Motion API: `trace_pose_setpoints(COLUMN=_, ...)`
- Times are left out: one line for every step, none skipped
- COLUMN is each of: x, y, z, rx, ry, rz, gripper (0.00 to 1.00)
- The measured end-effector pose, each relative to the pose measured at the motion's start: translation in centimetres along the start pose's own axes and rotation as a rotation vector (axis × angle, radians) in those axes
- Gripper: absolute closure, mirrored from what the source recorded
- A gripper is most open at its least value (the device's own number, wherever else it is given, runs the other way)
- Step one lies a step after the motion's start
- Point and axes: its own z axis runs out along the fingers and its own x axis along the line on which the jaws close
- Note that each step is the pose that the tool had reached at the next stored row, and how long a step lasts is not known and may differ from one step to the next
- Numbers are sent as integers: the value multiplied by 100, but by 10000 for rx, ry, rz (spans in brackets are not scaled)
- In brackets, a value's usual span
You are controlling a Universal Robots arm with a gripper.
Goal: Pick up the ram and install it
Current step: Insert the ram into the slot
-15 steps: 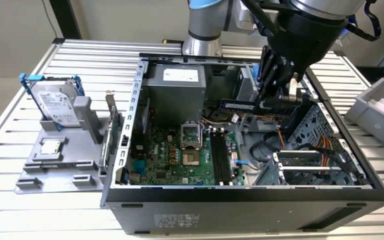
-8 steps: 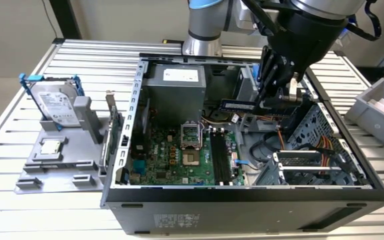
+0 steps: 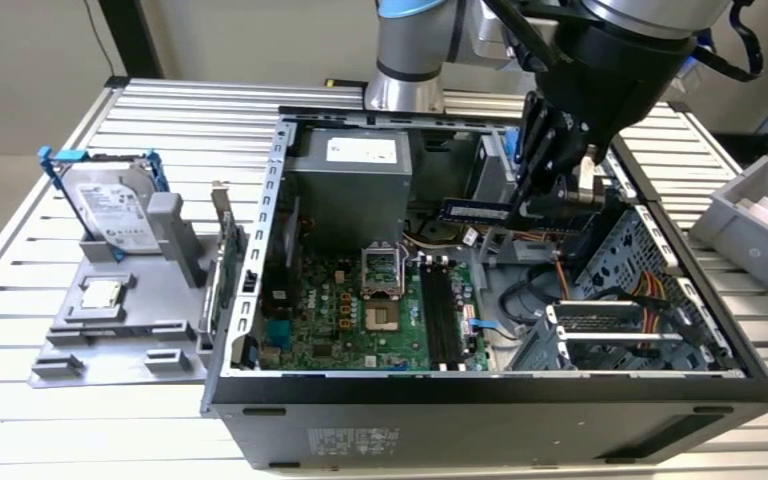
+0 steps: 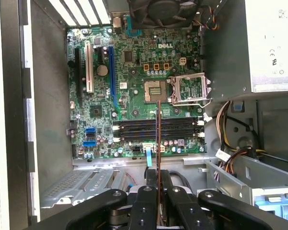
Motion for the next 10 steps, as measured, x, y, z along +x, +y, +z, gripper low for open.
trace_pose_setpoints(x=0, y=0, z=0, rx=0, ry=0, rz=0, gripper=100)
trace_pose_setpoints(x=0, y=-1, z=0, rx=0, ry=0, rz=0, gripper=100)
trace_pose_setpoints(x=0, y=-2, z=0, rx=0, ry=0, rz=0, gripper=100)
trace_pose_setpoints(x=0, y=-2, z=0, rx=0, ry=0, rz=0, gripper=100)
trace_pose_setpoints(x=0, y=-2, z=0, rx=0, ry=1, rz=0, gripper=100)
trace_pose_setpoints(x=0, y=-2, z=0, rx=0, ry=0, rz=0, gripper=100)
trace_pose_setpoints(x=-1, y=-3, z=0, rx=0, ry=0, rz=0, gripper=100)
trace_pose_setpoints(x=-2, y=-5, z=-1, rx=0, ry=1, rz=-1, gripper=100)
trace_pose_setpoints(x=-4, y=-9, z=-1, rx=0, ry=1, rz=-2, gripper=100)
trace_pose_setpoints(x=-7, y=-13, z=-1, rx=0, ry=1, rz=-2, gripper=100)
